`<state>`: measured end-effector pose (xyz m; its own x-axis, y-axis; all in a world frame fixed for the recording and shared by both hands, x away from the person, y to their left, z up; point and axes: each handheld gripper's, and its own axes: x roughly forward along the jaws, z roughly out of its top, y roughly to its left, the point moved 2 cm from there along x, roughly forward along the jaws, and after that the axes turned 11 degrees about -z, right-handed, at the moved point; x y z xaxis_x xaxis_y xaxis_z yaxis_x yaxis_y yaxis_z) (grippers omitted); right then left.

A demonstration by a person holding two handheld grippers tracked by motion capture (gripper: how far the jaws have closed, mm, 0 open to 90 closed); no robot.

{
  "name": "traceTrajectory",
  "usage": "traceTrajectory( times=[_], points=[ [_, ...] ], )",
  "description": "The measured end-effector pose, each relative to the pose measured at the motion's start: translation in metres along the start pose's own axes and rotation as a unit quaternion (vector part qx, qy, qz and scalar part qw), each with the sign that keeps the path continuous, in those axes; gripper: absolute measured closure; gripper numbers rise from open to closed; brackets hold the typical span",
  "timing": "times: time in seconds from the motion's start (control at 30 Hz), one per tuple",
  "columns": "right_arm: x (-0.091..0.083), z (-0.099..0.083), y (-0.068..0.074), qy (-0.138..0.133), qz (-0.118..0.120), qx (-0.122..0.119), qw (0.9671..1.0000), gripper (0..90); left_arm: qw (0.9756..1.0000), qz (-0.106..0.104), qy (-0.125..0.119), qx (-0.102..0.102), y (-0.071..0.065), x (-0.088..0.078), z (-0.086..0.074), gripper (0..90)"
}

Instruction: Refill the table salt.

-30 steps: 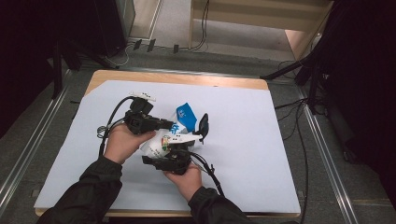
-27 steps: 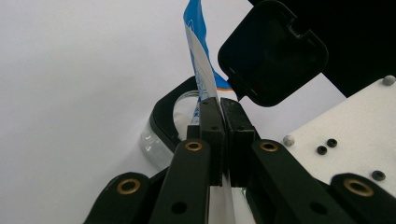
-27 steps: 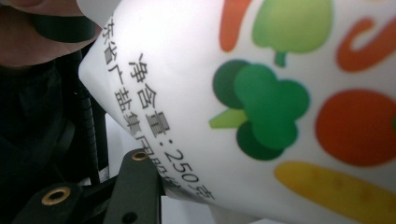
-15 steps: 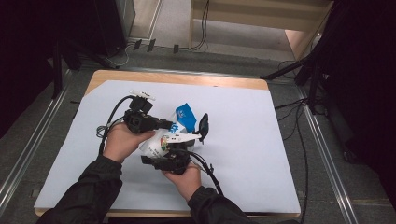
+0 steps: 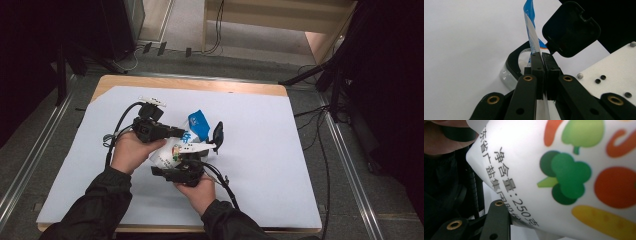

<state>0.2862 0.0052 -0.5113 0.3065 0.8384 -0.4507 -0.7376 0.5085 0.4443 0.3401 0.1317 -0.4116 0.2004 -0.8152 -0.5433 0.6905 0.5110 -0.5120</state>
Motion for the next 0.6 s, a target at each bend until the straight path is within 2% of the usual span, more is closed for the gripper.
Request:
traceTrajectory(
  times=[0.6],
  points=[
    [-0.0021,0.0005,0.0014,-0.002,0.002,-0.001,1.0000,59.7,1.0000,0.000,-0.005,0.003,-0.0007,0.0002,0.0011,89.6]
  ],
)
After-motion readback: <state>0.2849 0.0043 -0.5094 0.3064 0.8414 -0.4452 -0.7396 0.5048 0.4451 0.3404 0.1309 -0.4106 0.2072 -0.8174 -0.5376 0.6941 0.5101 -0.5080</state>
